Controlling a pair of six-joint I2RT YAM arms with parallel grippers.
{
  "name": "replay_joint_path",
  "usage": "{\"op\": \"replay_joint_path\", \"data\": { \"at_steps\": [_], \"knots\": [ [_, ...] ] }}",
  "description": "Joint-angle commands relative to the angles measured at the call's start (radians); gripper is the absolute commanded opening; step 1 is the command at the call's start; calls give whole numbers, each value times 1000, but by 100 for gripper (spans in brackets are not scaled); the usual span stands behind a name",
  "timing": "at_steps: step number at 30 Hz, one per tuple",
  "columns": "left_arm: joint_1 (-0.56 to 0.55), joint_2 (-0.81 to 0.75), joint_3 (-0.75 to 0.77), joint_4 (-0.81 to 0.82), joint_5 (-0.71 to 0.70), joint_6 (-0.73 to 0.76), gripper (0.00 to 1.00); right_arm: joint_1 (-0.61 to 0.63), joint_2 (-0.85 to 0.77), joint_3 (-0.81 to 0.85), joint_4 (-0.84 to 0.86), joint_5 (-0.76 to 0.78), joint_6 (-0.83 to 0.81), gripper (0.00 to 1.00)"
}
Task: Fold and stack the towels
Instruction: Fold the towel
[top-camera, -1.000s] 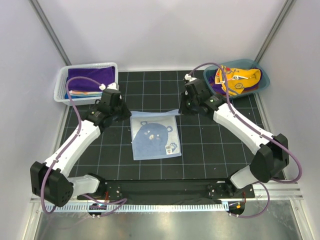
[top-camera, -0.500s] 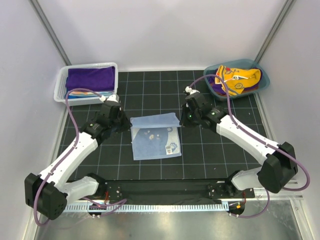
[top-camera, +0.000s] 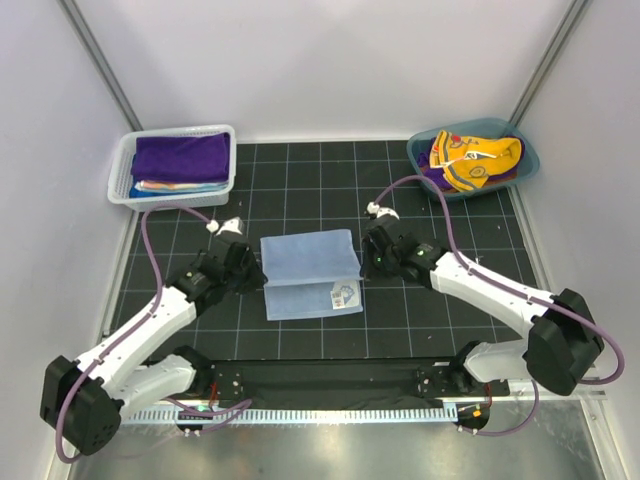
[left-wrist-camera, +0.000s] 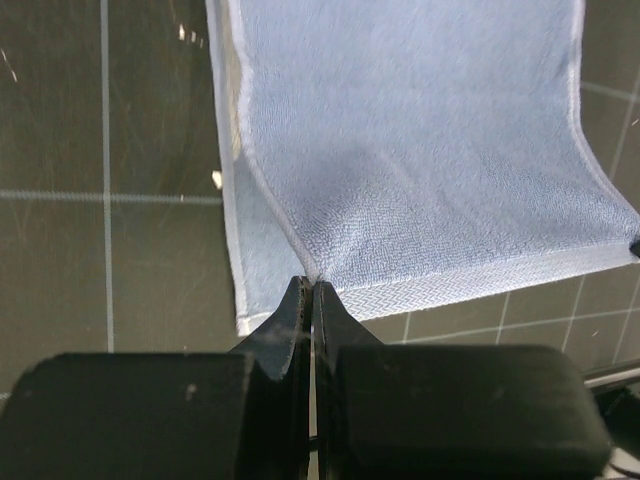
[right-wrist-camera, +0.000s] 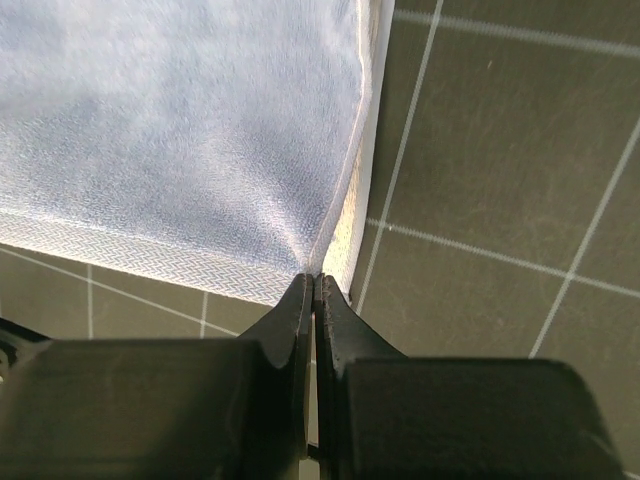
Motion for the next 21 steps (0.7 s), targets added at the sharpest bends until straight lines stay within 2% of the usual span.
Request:
{"op": "replay_joint_path", "data": {
  "at_steps": [1,13,21],
  "knots": [
    [-13,-42,-56,33,-34,-32,0,16,-23,-48,55,47,32,1],
    [-56,-56,-185,87,-28,-77,0,41,-14,-169,132,48,66,1],
    [-74,7,-248,163,-21,-95,0,67,35,-220,183,41,87,1]
  ]
}}
